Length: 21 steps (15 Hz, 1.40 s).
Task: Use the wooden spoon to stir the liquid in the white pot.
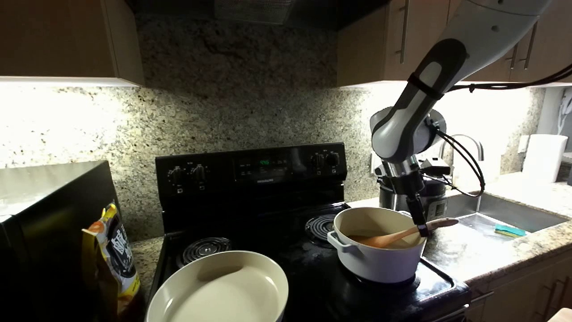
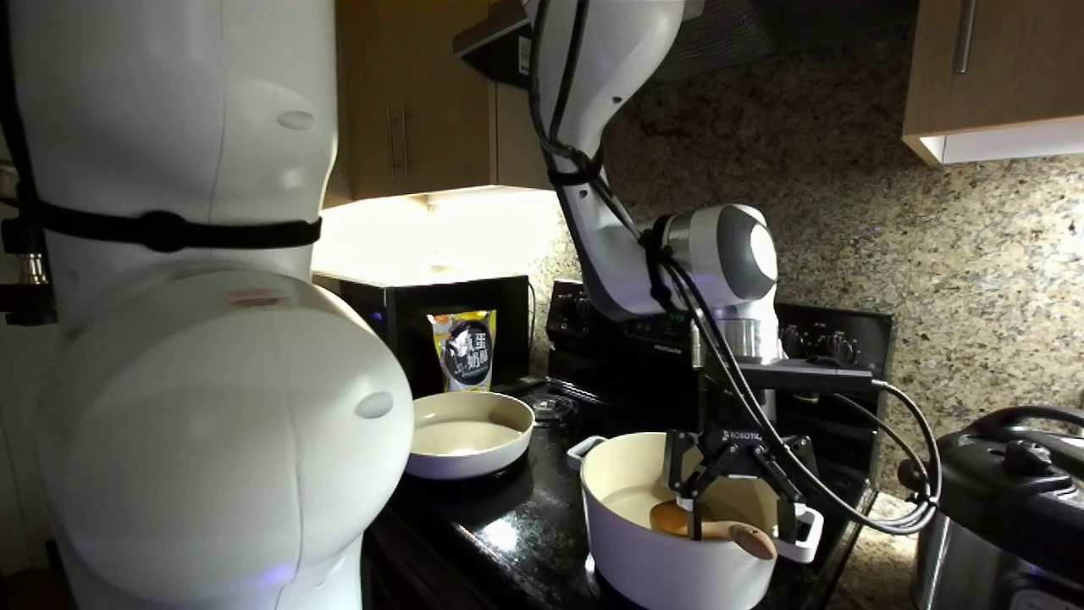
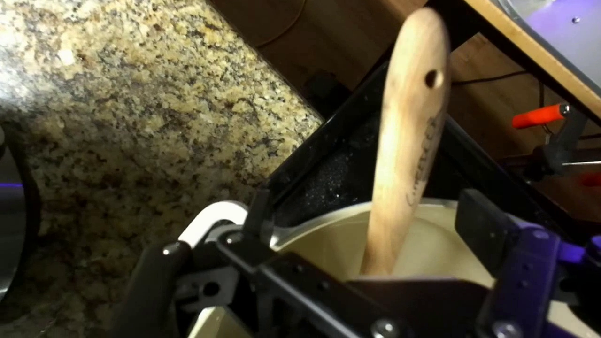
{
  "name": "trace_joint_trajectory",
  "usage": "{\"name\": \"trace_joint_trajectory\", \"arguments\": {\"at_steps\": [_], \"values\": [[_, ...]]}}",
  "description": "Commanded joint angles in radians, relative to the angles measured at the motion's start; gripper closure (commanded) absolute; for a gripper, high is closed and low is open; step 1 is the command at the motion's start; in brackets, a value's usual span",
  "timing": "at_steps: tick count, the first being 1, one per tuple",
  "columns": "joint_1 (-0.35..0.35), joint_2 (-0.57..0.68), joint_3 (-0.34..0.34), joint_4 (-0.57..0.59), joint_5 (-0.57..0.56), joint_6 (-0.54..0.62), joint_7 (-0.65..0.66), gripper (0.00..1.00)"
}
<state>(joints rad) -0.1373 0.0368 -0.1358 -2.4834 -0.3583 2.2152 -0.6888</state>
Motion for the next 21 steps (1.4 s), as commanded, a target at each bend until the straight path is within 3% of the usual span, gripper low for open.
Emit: {"name": "trace_joint_trajectory", "arguments": {"at_steps": [1, 5, 6, 8, 18, 21], "values": [[-0.022, -0.096, -0.018, -0.094, 0.035, 0.075, -0.031, 0.0], [-0.018, -0.132, -0.037, -0.093, 0.022, 0.059, -0.025, 0.02], [-0.016, -0.135, -0.039, -0.086, 0.019, 0.056, -0.027, 0.27], [-0.012, -0.146, -0.041, -0.083, 0.014, 0.048, -0.026, 0.29], [-0.012, -0.143, -0.045, -0.084, -0.003, 0.003, -0.108, 0.94], [-0.011, -0.161, -0.041, -0.096, -0.027, -0.002, -0.095, 0.91]]}}
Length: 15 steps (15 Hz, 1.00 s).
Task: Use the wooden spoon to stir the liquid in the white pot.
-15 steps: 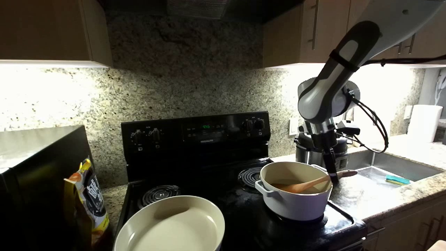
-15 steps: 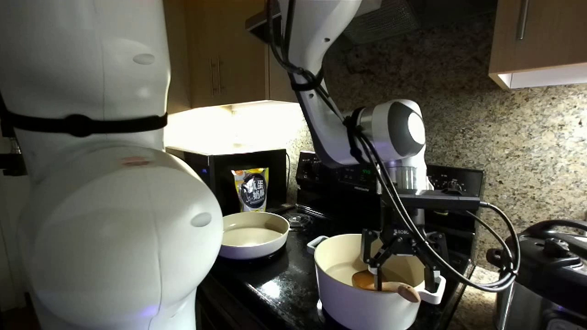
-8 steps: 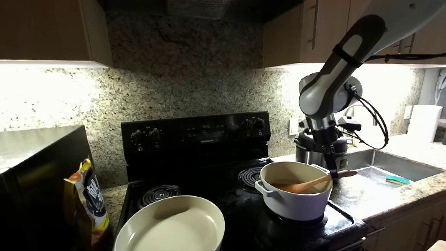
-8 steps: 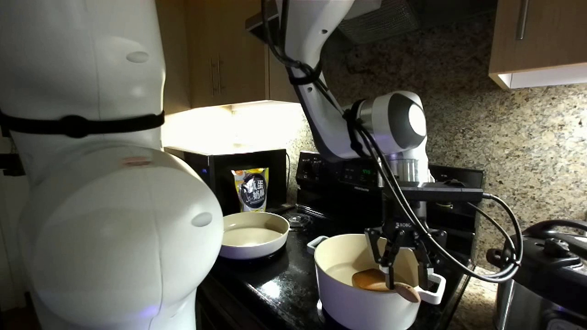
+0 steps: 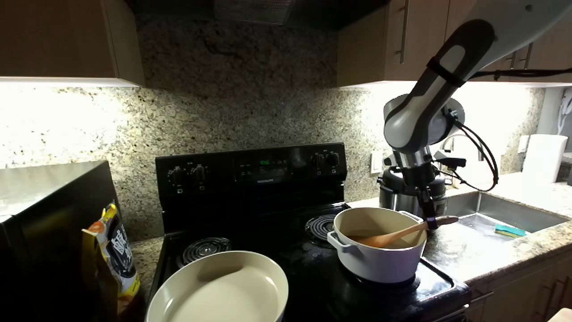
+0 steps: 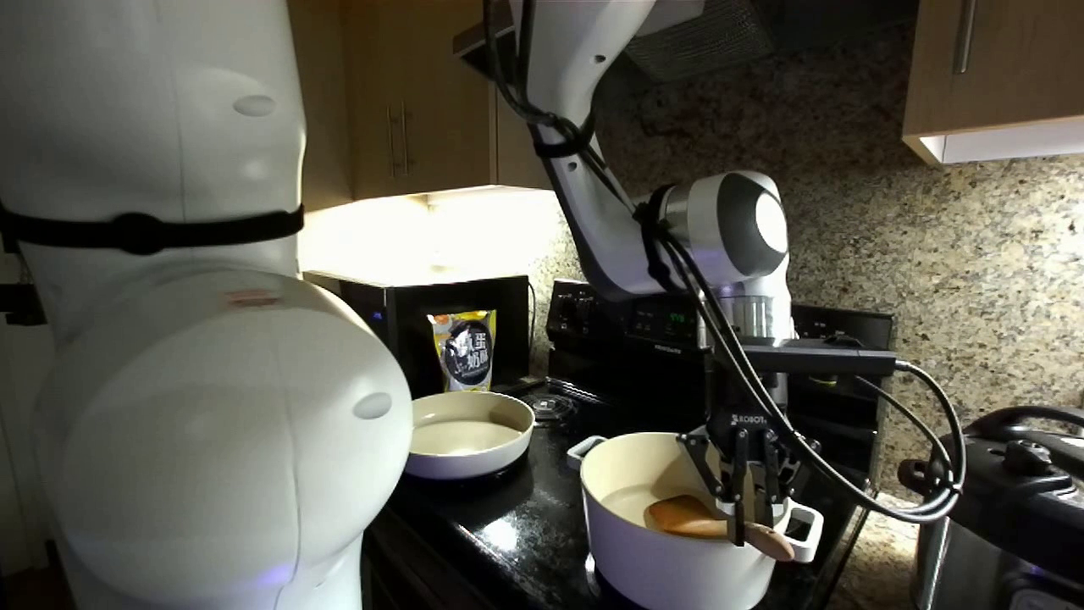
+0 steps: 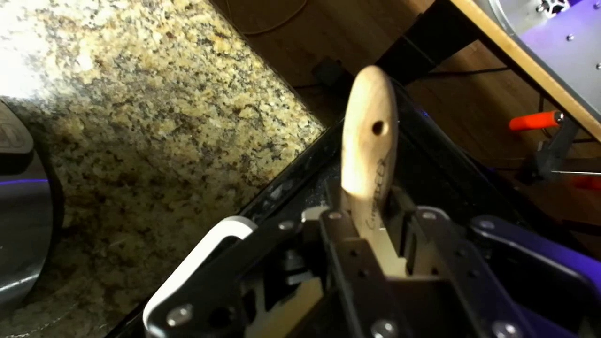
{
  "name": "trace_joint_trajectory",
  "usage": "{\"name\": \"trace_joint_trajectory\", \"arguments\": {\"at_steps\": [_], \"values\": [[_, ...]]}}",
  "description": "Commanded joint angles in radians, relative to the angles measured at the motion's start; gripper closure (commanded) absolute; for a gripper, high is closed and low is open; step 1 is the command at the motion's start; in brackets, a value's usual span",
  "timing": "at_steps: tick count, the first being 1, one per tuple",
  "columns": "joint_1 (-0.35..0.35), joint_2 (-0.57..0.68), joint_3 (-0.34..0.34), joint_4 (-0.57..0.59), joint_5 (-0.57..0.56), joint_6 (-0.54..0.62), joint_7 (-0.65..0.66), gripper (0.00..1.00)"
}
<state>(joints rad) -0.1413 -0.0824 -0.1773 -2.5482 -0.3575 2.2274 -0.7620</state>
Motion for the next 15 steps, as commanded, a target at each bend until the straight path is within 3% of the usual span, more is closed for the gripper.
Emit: {"name": "trace_joint_trajectory", "arguments": {"at_steps": [1, 4, 9, 15], "values": [[-0.006, -0.051, 0.003, -0.034, -0.04, -0.02, -0.014, 0.91], [-0.003, -0.079, 0.012, -0.034, -0.091, -0.07, 0.006, 0.91], [0.022, -0.106, 0.054, 0.02, -0.189, -0.269, 0.011, 0.91], [0.084, -0.054, 0.113, 0.122, -0.201, -0.424, 0.039, 0.91]]}}
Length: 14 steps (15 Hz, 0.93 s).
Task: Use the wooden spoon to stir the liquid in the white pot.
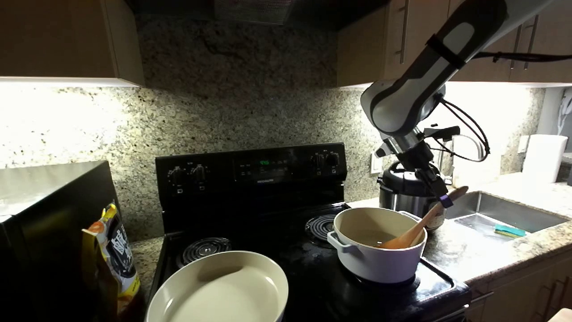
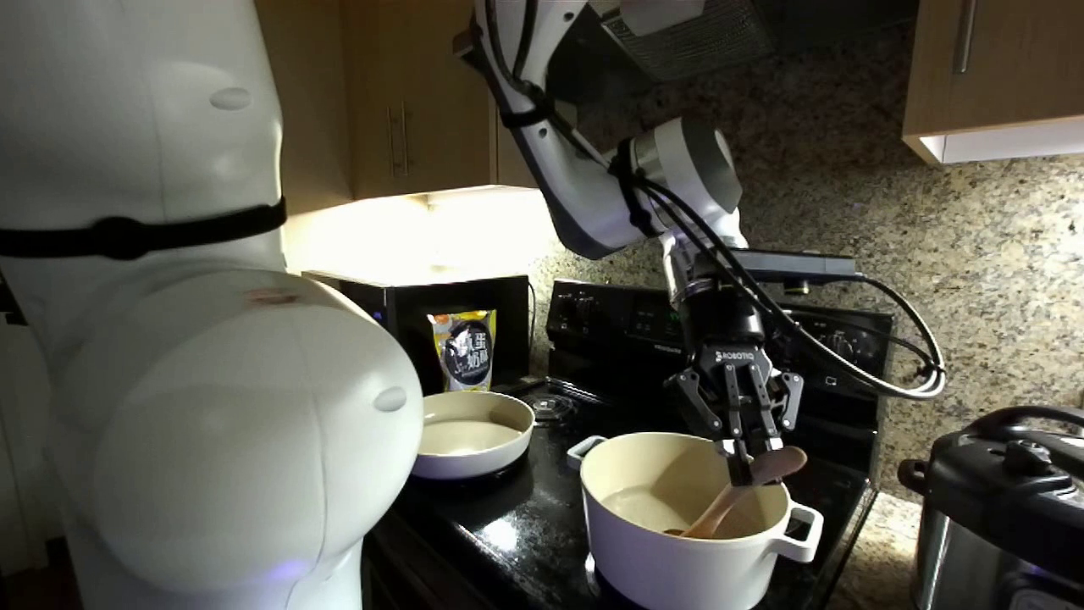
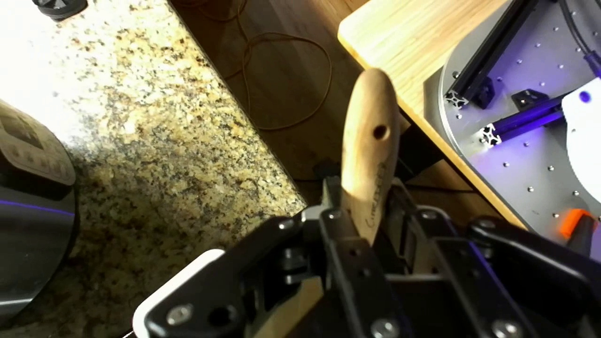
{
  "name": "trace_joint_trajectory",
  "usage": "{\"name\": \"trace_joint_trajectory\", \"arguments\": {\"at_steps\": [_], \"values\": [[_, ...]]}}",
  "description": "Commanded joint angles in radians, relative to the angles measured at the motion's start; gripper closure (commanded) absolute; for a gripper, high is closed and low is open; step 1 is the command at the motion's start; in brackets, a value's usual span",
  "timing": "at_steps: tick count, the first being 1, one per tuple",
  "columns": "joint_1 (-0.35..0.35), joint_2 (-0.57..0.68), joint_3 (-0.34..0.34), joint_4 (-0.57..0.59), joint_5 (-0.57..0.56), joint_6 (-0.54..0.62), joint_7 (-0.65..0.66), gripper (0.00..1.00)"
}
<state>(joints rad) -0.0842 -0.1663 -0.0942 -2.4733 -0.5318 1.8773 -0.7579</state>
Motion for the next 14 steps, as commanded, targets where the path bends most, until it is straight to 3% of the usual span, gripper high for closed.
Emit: {"name": "trace_joint_trajectory", "arguments": {"at_steps": [1, 6, 14], "values": [[0.038, 0.05, 0.041, 0.072, -0.024, -0.104, 0.04, 0.91], [0.073, 0.151, 0.069, 0.203, 0.016, -0.2, 0.035, 0.91], [0.053, 0.235, 0.055, 0.328, 0.106, -0.212, 0.045, 0.91]]}}
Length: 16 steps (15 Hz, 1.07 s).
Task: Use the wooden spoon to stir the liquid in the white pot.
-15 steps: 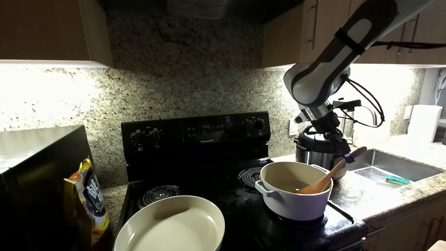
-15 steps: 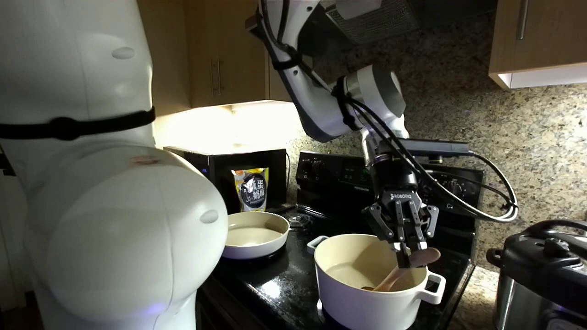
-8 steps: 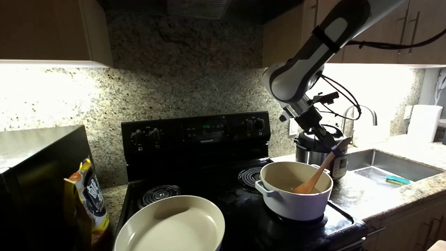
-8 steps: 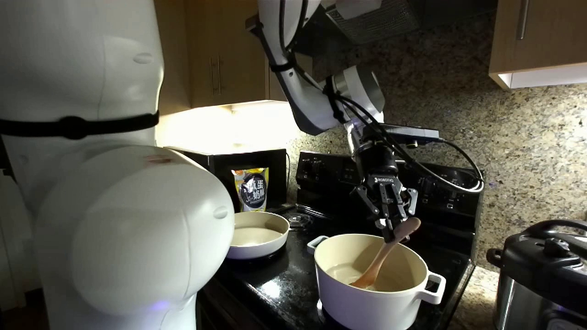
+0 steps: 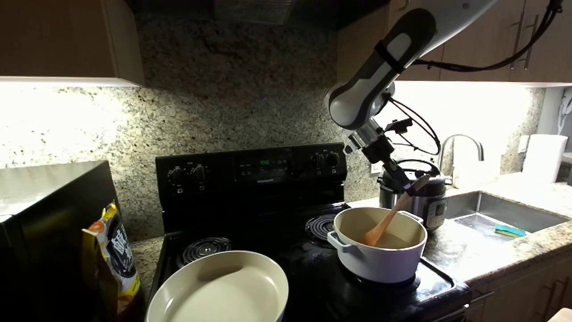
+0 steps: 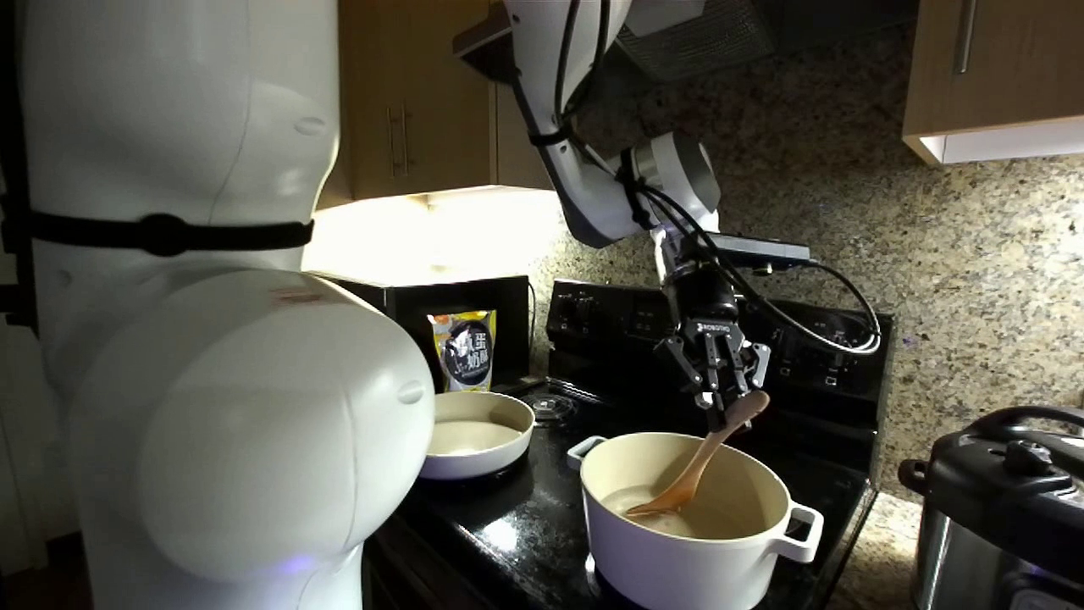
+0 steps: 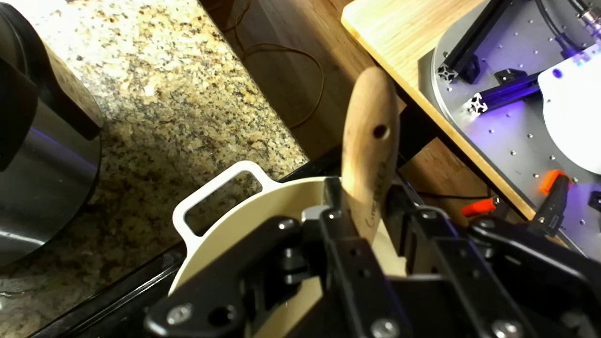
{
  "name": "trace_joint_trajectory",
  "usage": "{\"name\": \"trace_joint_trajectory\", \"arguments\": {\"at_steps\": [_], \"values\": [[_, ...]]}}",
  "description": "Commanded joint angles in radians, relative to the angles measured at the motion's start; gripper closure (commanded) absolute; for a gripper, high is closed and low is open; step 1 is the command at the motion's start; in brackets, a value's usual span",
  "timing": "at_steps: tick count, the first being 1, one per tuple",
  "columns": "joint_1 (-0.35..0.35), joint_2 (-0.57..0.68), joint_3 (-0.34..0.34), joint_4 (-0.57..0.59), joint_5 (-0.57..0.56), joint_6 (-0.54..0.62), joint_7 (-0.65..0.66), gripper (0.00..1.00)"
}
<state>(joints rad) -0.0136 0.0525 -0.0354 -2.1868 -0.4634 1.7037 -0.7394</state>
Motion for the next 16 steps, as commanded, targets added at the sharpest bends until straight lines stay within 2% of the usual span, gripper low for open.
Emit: {"name": "trace_joint_trajectory", "arguments": {"at_steps": [1, 8, 16], "values": [[-0.022, 0.017, -0.009, 0.047, 0.046, -0.041, 0.035, 0.91], [-0.053, -0.021, -0.04, 0.03, 0.035, -0.063, 0.118, 0.91], [-0.025, 0.0, -0.003, 0.035, -0.009, -0.252, 0.082, 0.91]]}}
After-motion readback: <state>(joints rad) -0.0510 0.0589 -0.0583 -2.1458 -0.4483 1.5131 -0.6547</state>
